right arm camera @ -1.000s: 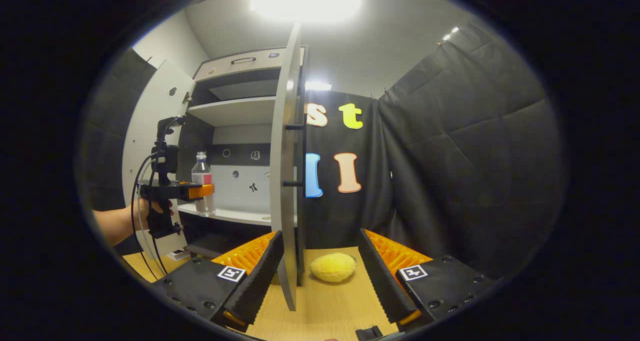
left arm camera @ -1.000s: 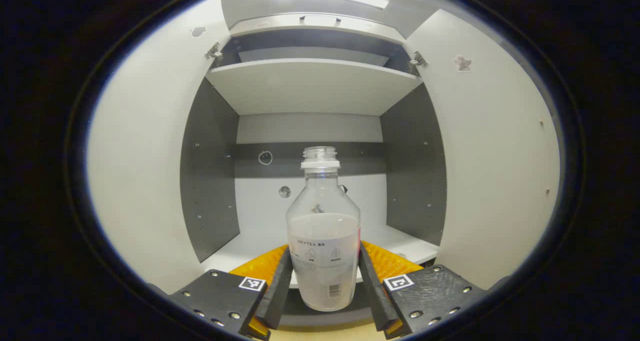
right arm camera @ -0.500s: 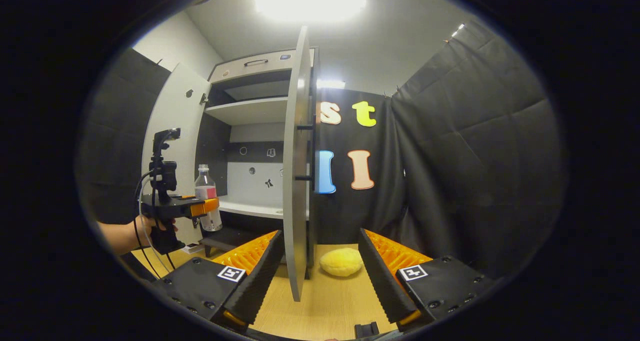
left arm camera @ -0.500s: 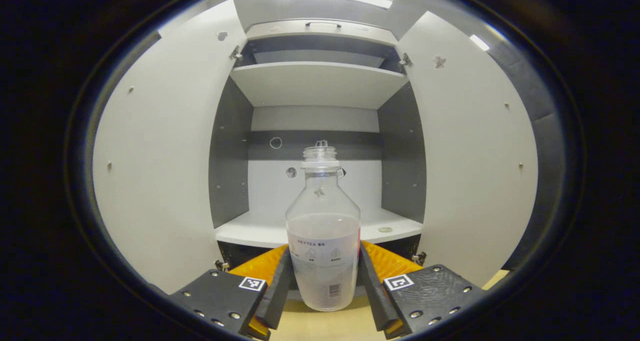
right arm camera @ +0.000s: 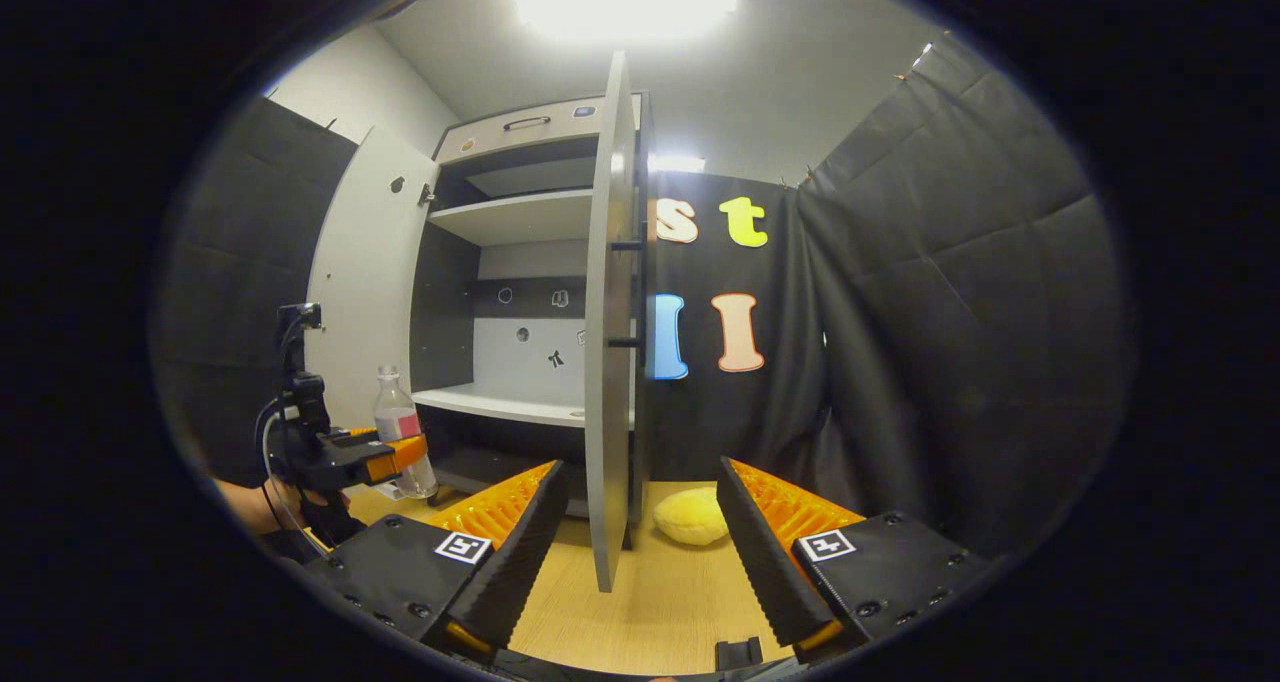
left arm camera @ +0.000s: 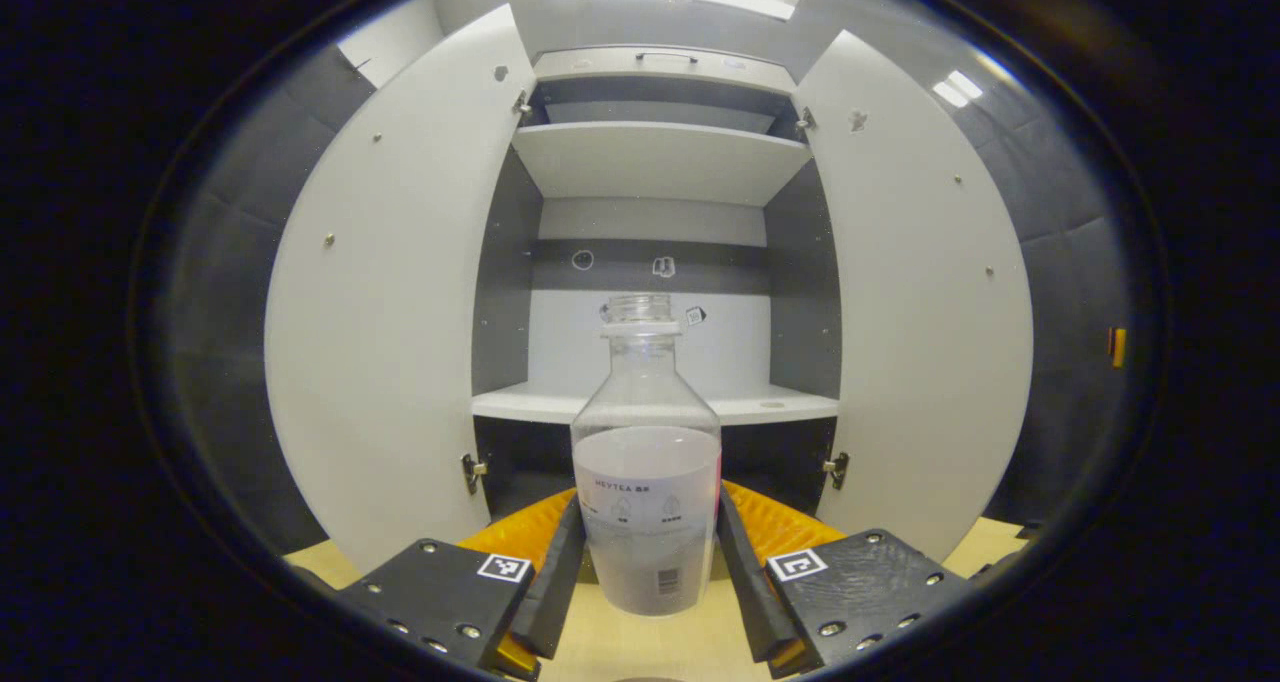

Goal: Grasp the bottle in the cabinet with the left hand and place it on the coaster, then close the right door with the right hand and the left door with the left hand.

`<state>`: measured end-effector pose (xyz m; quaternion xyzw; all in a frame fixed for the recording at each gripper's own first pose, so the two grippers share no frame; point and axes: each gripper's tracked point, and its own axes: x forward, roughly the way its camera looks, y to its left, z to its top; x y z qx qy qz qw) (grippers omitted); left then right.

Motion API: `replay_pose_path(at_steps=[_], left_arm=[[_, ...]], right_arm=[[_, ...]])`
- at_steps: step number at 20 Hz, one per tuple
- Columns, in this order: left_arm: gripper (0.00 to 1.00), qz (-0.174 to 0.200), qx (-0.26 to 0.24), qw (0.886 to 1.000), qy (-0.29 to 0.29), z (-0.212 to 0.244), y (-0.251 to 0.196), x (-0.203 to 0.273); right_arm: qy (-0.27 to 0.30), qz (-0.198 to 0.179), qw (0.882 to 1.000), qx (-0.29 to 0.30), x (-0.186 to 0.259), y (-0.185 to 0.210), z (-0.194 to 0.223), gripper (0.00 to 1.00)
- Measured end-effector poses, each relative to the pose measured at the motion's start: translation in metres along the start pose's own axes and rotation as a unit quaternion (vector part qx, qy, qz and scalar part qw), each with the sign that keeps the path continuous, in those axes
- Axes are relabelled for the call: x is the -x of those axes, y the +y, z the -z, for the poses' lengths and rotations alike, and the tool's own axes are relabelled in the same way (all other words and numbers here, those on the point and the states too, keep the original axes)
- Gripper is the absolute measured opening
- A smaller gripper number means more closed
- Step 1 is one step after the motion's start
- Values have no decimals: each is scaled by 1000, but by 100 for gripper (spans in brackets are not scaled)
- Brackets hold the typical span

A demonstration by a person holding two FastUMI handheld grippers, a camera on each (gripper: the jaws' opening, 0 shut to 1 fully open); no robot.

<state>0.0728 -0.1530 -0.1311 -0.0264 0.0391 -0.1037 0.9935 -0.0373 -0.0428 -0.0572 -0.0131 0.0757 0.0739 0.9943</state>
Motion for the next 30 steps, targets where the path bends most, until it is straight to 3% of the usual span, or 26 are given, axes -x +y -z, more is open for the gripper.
replay_pose_path(at_steps=[10, 23, 25, 30], left_arm=[[71, -18, 10, 999, 34, 85, 8, 38], [71, -16, -25, 994, 109, 189, -6, 58], [71, -23, -29, 993, 113, 195, -5, 63], [72, -38, -22, 992, 121, 199, -2, 64]], right_arm=[[12, -38, 999, 12, -4, 29, 6, 92], [26, -24, 999, 20, 2, 18, 14, 96], [26, -24, 999, 19, 1, 16, 14, 92], [29, -29, 999, 14, -3, 17, 14, 96]])
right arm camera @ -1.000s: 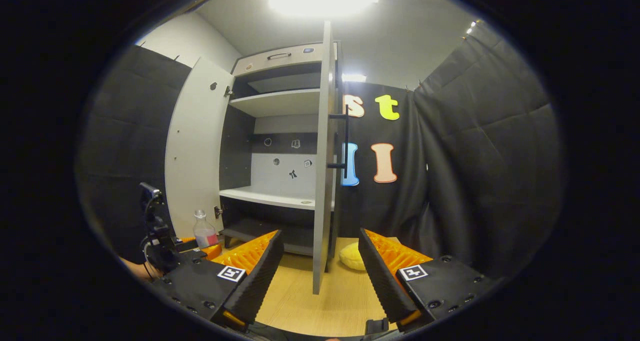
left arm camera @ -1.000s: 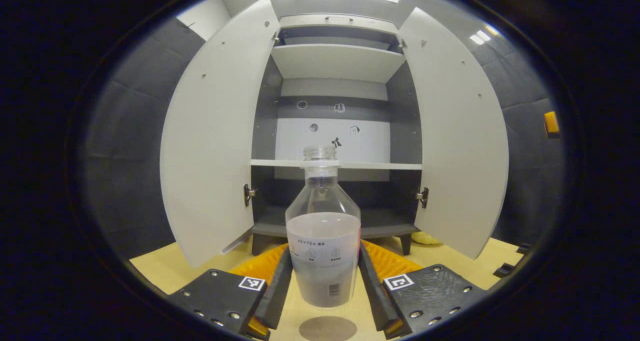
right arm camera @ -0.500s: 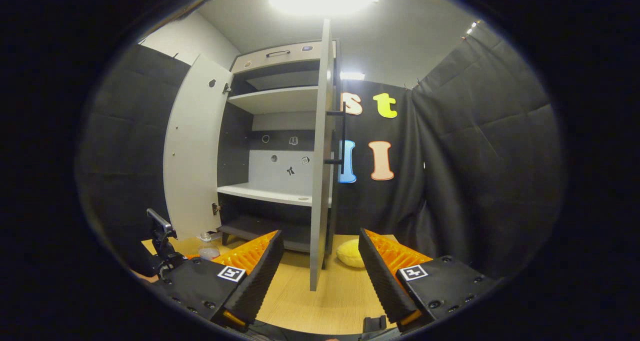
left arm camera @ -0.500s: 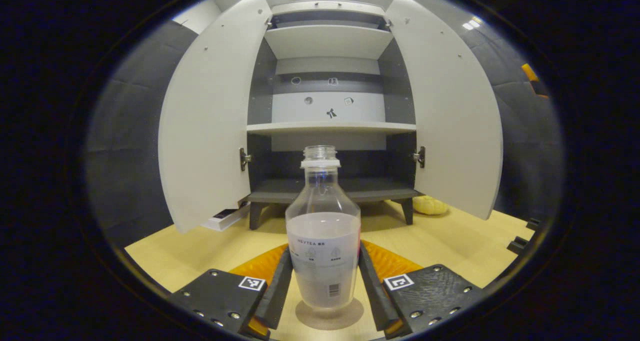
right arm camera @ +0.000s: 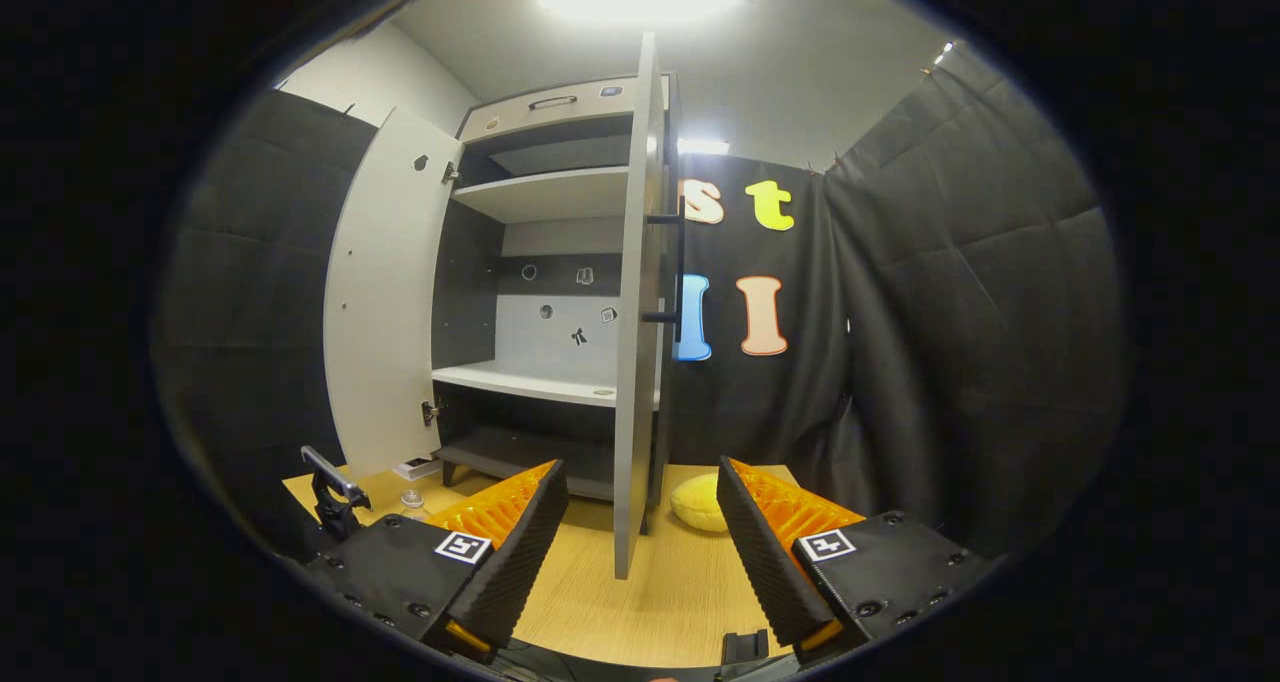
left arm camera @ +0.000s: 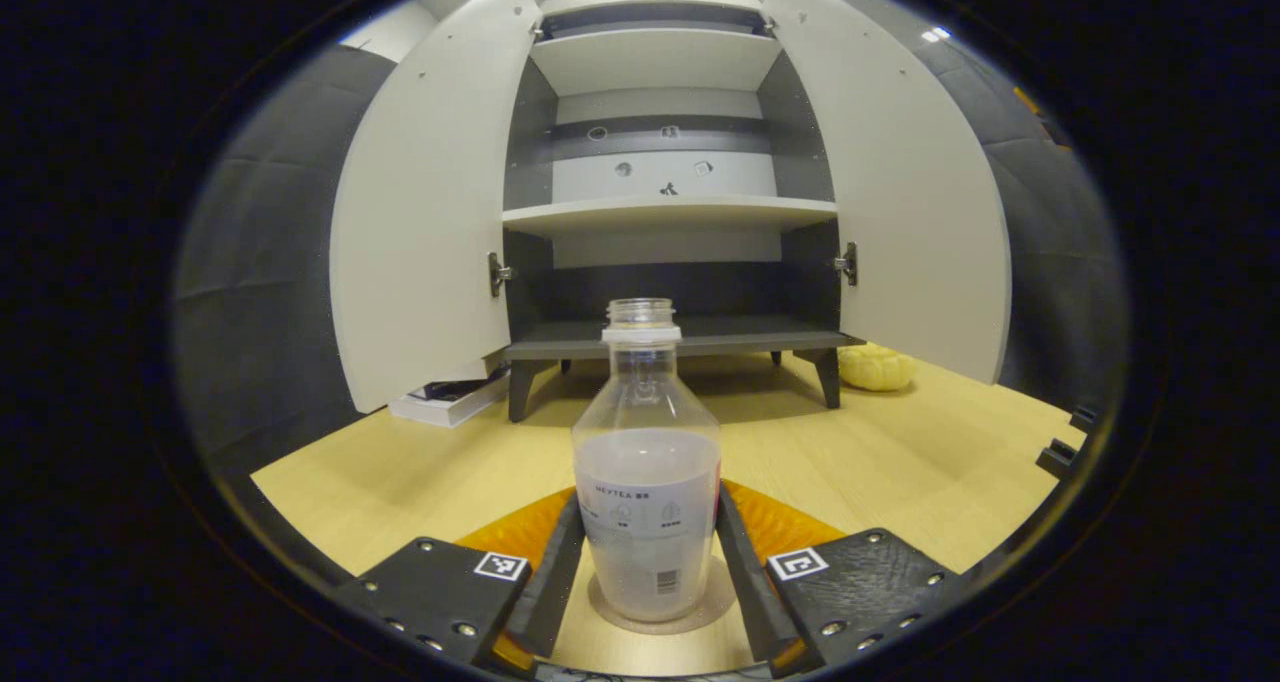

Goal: Grasp the bottle in the cabinet with the left hand and place it on the coaster, then close the right door with the right hand and the left door with the left hand.

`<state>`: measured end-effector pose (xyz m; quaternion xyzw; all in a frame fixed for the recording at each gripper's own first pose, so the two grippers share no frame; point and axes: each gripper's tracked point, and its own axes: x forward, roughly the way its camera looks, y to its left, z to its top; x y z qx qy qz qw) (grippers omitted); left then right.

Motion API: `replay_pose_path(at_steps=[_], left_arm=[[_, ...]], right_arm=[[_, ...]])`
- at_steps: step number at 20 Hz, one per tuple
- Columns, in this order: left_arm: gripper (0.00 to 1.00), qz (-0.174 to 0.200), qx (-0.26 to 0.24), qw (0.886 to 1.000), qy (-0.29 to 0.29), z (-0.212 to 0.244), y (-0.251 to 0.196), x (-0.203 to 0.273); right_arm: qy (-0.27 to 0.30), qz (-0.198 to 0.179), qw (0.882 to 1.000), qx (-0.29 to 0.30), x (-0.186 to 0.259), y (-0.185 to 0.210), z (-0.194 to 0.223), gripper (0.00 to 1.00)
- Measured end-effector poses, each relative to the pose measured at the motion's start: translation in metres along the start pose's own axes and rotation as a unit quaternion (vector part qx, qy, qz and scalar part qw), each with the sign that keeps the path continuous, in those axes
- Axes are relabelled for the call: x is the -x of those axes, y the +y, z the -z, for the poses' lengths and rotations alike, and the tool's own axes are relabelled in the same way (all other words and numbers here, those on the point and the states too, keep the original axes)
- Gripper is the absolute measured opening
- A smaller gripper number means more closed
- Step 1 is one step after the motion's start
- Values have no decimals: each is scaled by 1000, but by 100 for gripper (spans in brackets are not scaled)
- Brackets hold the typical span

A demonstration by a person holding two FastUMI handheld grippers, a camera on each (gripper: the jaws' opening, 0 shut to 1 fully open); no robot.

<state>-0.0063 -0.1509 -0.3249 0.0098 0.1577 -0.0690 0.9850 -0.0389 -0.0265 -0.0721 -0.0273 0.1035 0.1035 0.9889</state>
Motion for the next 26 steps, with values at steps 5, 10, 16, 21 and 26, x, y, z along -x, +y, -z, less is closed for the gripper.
replay_pose_path(at_steps=[5, 10, 16, 21, 26], left_arm=[[92, -24, -9, 1000, 4, -5, 6, 9], [92, -27, -1, 999, -18, -50, 7, 26], [98, -24, 5, 998, -56, -145, 13, 62], [86, -50, -3, 996, -69, -188, 41, 89], [92, -78, 14, 992, -100, -220, 84, 105]], right_arm=[[-10, -9, 1000, 0, -3, 3, -6, 96], [-27, -18, 999, -4, -6, 5, -17, 96], [-45, -7, 999, -25, -16, -10, -40, 92], [-57, 48, 996, -39, -34, -48, -59, 96], [-77, 102, 990, -52, -57, -81, -86, 92]])
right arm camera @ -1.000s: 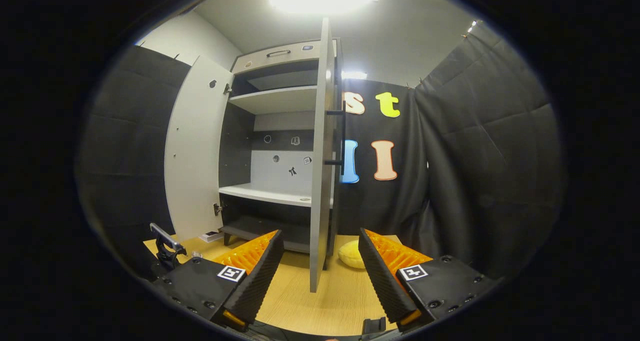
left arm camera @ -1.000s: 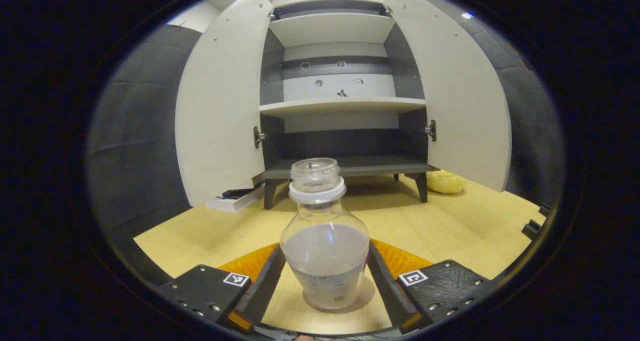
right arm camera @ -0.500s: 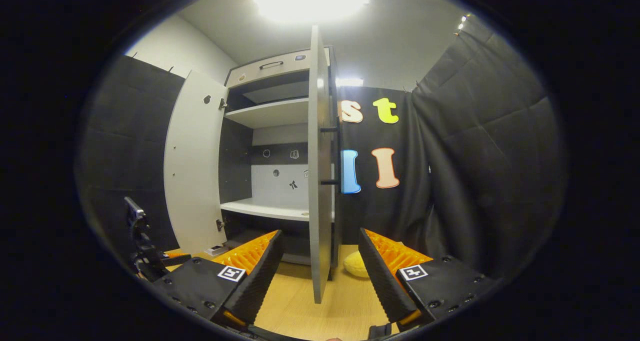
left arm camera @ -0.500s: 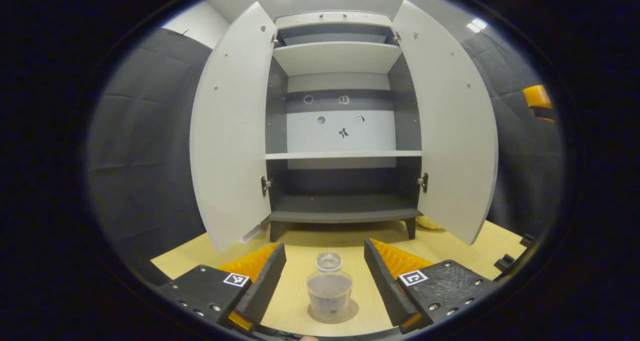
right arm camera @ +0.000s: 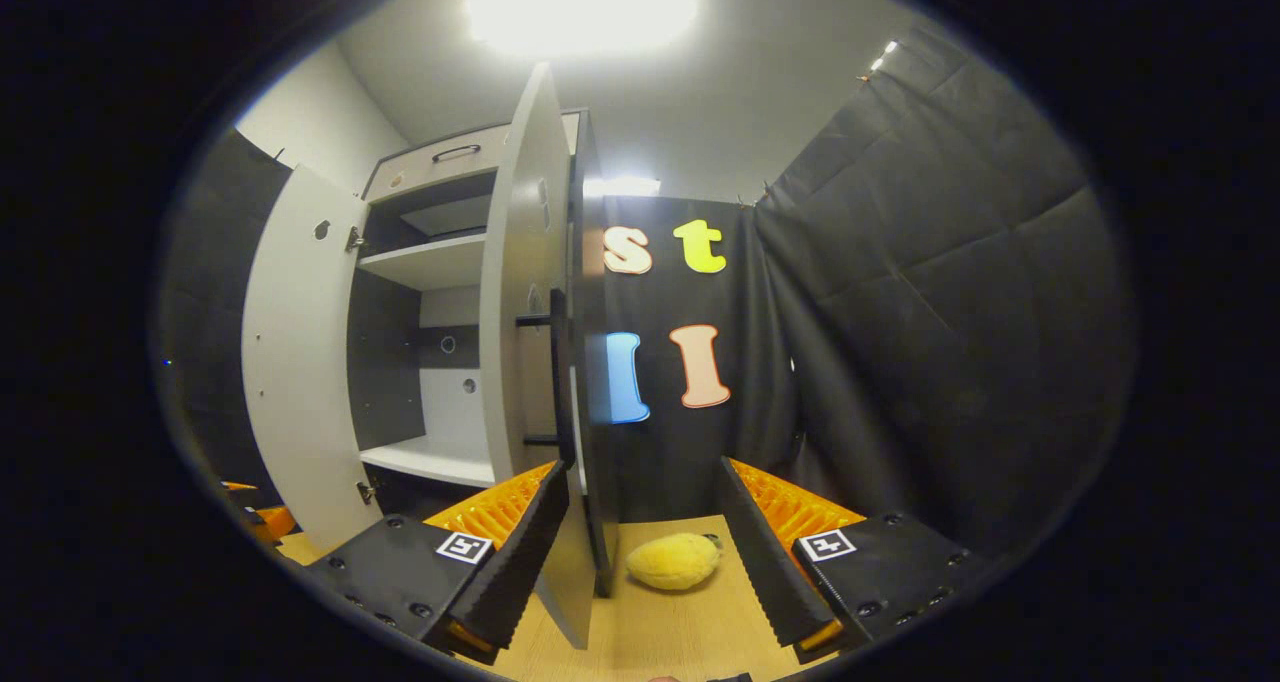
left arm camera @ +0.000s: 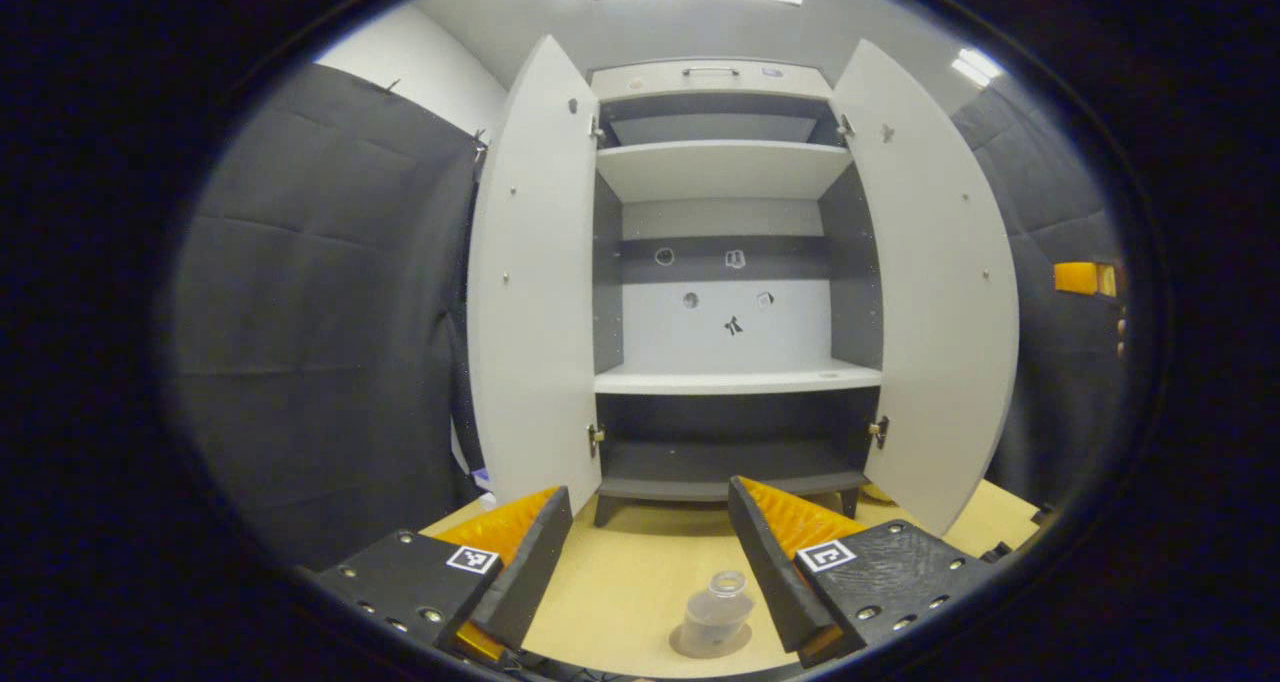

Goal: Grasp the bottle in the cabinet with the left hand and place it on the coaster, then close the right door with the right hand and the left door with the left hand.

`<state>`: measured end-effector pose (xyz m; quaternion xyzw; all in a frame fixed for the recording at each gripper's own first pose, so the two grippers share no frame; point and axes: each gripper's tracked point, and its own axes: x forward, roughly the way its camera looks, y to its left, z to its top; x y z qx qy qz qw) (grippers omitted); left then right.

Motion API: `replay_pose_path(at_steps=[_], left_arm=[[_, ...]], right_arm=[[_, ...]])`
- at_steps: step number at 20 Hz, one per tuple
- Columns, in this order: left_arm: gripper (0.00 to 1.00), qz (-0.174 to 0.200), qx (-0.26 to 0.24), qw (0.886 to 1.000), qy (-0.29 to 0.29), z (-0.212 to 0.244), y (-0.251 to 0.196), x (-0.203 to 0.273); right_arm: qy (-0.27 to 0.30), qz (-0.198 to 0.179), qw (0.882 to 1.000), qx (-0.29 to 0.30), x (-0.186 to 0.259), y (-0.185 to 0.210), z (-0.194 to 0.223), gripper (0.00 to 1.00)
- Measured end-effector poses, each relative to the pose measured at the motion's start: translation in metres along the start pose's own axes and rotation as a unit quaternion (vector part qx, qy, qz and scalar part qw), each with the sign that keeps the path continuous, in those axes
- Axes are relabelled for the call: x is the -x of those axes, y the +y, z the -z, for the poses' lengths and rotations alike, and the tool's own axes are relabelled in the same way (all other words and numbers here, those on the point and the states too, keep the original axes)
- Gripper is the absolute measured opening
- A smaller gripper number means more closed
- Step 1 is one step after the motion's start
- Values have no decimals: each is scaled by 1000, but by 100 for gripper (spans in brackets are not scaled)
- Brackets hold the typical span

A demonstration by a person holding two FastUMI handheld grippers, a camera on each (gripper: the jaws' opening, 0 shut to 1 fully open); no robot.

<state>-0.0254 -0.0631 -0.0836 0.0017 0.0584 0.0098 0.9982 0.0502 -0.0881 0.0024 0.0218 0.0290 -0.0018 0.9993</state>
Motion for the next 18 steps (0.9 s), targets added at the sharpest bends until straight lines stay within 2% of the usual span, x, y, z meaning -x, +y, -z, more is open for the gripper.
replay_pose_path(at_steps=[2, 3, 5, 6, 7, 8, 10, 11, 12, 17, 18], left_arm=[[87, -13, -13, 1000, -4, -5, 21, 1], [98, -20, -21, 1000, -8, -9, 34, 2], [98, -33, -26, 999, -8, -12, 56, 3], [98, -39, -24, 999, -9, -13, 67, 4], [98, -43, -20, 999, -10, -14, 77, 2], [98, -47, -15, 999, -10, -15, 87, 1], [98, -57, -6, 998, -11, -17, 109, 3], [99, -63, -6, 998, -14, -19, 119, 1], [92, -68, -7, 998, -16, -20, 129, 1], [92, -82, -5, 996, -15, -19, 172, -11], [92, -83, -4, 996, -15, -18, 179, -14]], right_arm=[[-6, 16, 1000, 2, -11, 1, -7, 95], [-7, 24, 1000, 8, -18, 1, -10, 95], [-4, 46, 999, 24, -30, -1, -15, 91], [-3, 54, 998, 30, -35, 0, -17, 95], [-1, 60, 998, 32, -40, 4, -19, 92], [2, 66, 997, 33, -44, 6, -19, 95], [6, 74, 997, 36, -51, 13, -20, 95], [7, 85, 996, 42, -54, 14, -20, 92], [5, 94, 994, 50, -54, 11, -22, 95], [4, 108, 993, 56, -51, 25, -25, 91], [4, 110, 992, 58, -51, 28, -26, 95]])
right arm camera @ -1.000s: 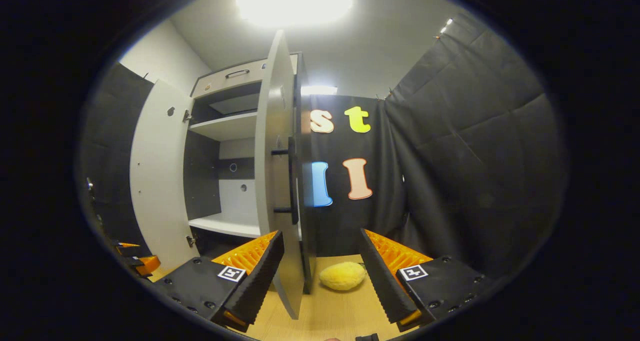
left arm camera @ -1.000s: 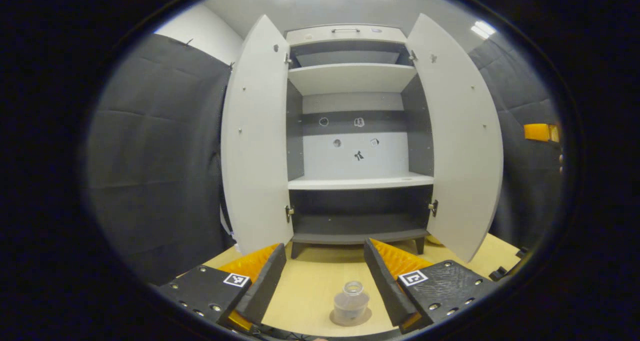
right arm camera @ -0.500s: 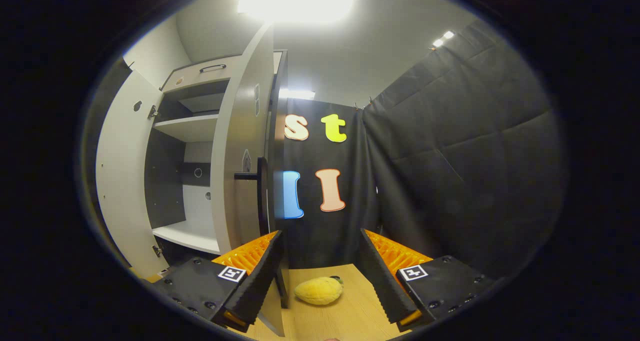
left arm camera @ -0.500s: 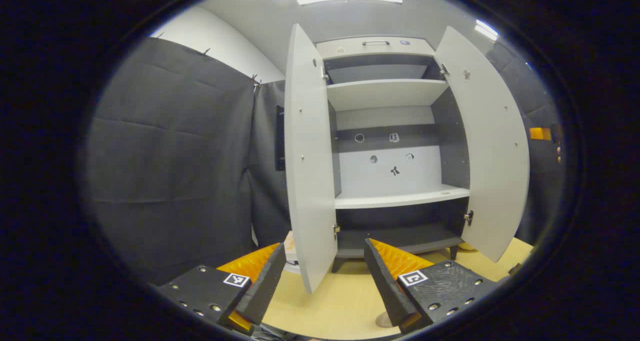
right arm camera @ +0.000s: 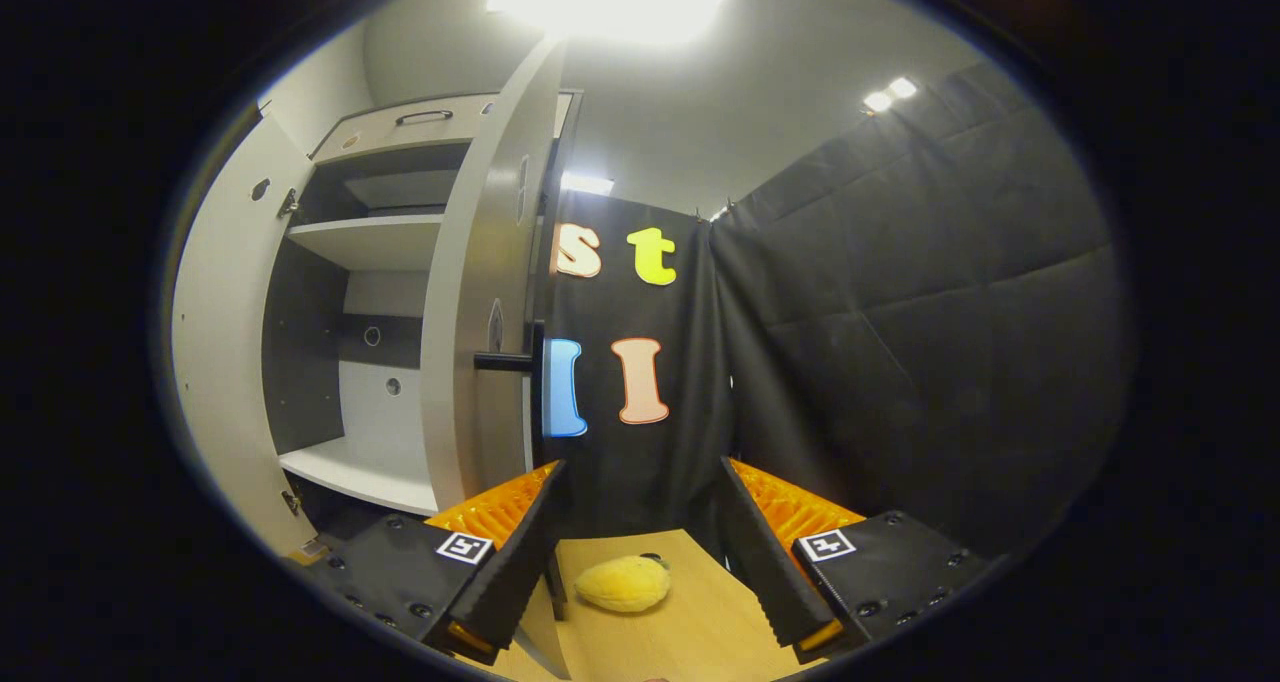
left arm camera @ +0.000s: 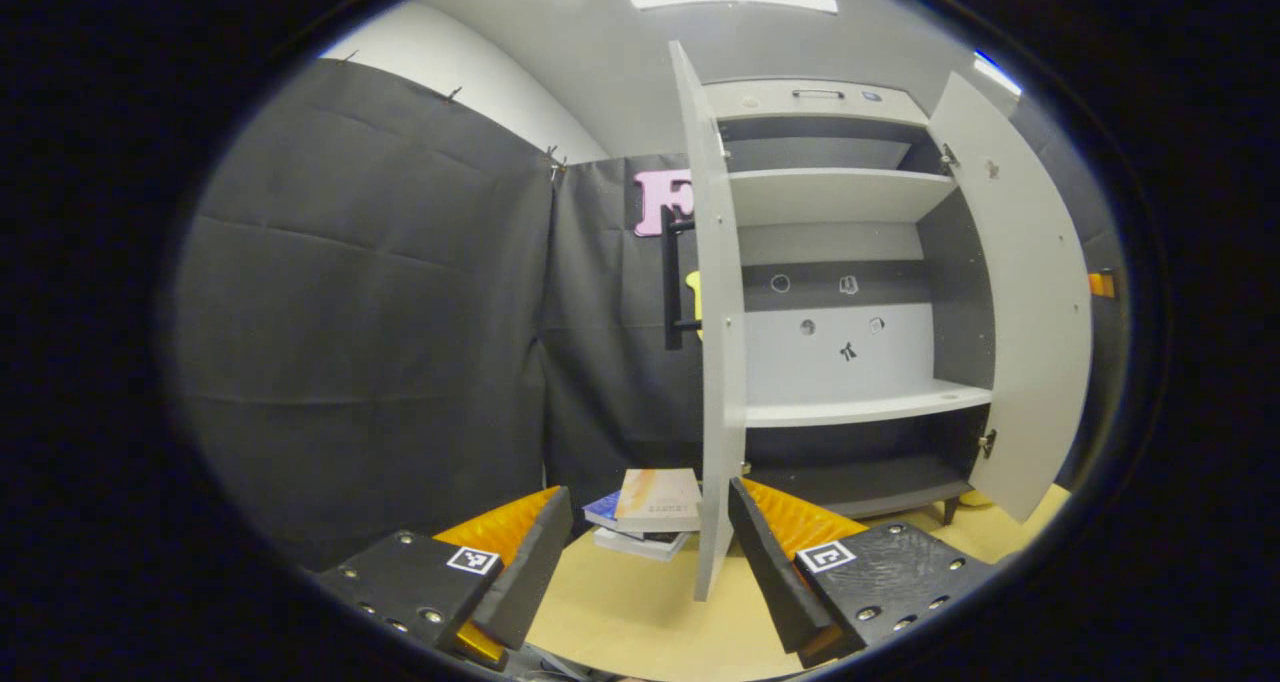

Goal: Grasp the bottle in the cabinet with the left hand and place it on the coaster, then close the right door with the right hand and the left door with the left hand.

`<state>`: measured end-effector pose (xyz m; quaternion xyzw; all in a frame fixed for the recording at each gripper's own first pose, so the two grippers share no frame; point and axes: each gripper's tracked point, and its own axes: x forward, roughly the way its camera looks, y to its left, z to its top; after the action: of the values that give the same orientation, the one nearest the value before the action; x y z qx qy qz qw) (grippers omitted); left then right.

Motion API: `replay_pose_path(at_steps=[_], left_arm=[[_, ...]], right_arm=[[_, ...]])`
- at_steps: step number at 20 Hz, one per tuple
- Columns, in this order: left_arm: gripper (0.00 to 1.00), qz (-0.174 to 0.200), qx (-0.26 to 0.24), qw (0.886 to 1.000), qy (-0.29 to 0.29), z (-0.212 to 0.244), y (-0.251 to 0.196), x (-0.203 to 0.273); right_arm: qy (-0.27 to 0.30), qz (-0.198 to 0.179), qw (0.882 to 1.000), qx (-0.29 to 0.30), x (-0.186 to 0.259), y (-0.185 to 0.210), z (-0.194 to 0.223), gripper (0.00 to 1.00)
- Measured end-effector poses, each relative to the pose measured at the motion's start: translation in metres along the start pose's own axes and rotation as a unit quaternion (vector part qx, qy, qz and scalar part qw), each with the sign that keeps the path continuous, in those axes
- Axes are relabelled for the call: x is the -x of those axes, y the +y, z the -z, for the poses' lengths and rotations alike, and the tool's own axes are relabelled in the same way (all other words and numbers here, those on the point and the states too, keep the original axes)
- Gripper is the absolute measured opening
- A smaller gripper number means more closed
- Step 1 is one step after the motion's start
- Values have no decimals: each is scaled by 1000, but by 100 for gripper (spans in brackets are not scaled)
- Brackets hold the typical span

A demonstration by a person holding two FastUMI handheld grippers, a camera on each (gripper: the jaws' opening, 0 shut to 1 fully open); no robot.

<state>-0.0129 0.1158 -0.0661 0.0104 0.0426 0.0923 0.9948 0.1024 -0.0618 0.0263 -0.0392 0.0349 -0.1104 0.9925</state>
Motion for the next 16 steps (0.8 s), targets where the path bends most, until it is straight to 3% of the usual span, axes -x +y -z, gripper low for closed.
replay_pose_path(at_steps=[2, 4, 5, 6, 10, 16], left_arm=[[92, 1, 3, 1000, -4, -1, 8, -7], [92, 6, 4, 1000, -5, 0, 14, -13], [92, 9, 4, 1000, -5, 1, 16, -15], [92, 11, 4, 1000, -4, 2, 18, -18], [92, 18, 2, 1000, -4, 5, 31, -23], [92, 15, 4, 1000, -1, 9, 55, -27]], right_arm=[[1, -1, 1000, 3, 2, 10, -1, 91], [0, -12, 1000, -1, 11, 24, -1, 95], [-1, -17, 1000, -3, 15, 33, -2, 91], [-3, -20, 1000, -4, 16, 41, -1, 95], [-7, -25, 1000, -11, 21, 70, -3, 95], [-6, -62, 998, -27, 18, 121, -3, 95]])
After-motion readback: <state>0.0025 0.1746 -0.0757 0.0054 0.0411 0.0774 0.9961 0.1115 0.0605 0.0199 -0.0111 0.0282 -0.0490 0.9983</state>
